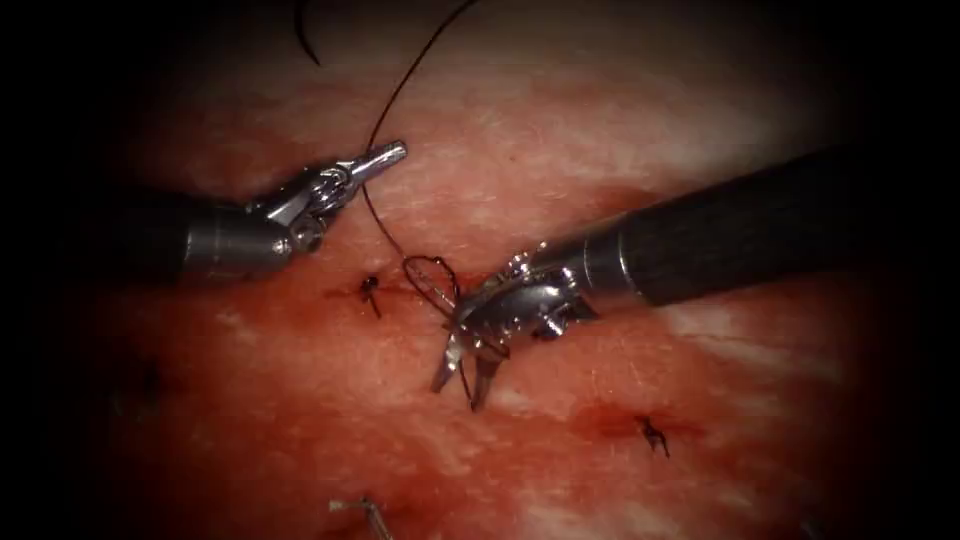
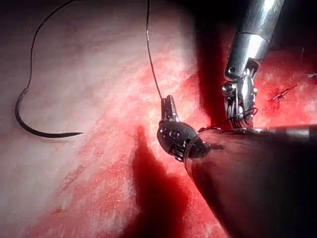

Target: Wound Closure

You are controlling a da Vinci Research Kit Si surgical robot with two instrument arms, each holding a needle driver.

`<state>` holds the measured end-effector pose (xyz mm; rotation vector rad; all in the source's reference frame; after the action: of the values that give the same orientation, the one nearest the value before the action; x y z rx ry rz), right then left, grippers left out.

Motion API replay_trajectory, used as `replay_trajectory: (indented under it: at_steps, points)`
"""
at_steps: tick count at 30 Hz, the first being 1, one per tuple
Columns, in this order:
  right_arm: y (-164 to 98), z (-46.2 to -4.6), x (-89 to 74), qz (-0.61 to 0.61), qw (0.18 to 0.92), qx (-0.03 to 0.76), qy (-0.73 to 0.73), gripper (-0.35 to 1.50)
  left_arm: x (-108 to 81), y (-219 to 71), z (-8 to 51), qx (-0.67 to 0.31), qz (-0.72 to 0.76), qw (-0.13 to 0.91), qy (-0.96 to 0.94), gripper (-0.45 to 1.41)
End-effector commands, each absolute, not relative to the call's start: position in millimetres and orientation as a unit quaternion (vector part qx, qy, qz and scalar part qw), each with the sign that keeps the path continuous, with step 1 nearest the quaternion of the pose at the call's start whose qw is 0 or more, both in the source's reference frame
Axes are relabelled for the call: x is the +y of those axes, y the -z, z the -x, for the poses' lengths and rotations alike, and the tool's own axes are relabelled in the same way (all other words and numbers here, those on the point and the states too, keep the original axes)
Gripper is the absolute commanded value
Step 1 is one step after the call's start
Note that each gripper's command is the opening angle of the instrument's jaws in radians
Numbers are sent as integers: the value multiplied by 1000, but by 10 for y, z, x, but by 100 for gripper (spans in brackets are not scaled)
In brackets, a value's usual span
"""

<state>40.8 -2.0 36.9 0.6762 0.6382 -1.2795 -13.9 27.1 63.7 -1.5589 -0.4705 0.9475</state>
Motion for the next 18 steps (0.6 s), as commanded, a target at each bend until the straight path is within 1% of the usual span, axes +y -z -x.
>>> replay_trajectory:
  at_steps: [1, 5, 6, 10, 11, 15, 18]
  points:
    - [-377, -411, -24, -304, 704, 278, 579, 41, 267, -643, 144, -202, 668, 589, -407, -45]
    - [-379, -410, -21, -304, 705, 275, 579, 37, 267, -643, 144, -202, 668, 589, -407, -45]
    - [-379, -411, -21, -304, 705, 275, 578, 29, 267, -643, 144, -202, 668, 589, -407, -45]
    - [-377, -413, -20, -303, 702, 276, 582, -28, 266, -642, 144, -203, 669, 588, -407, -45]
    - [-376, -413, -19, -303, 703, 275, 582, -35, 266, -642, 144, -203, 669, 588, -407, -45]
    - [-372, -418, -16, -306, 708, 274, 575, -35, 265, -641, 144, -203, 669, 588, -407, -45]
    - [-365, -421, -14, -320, 729, 271, 541, -35, 262, -638, 143, -204, 668, 588, -408, -45]
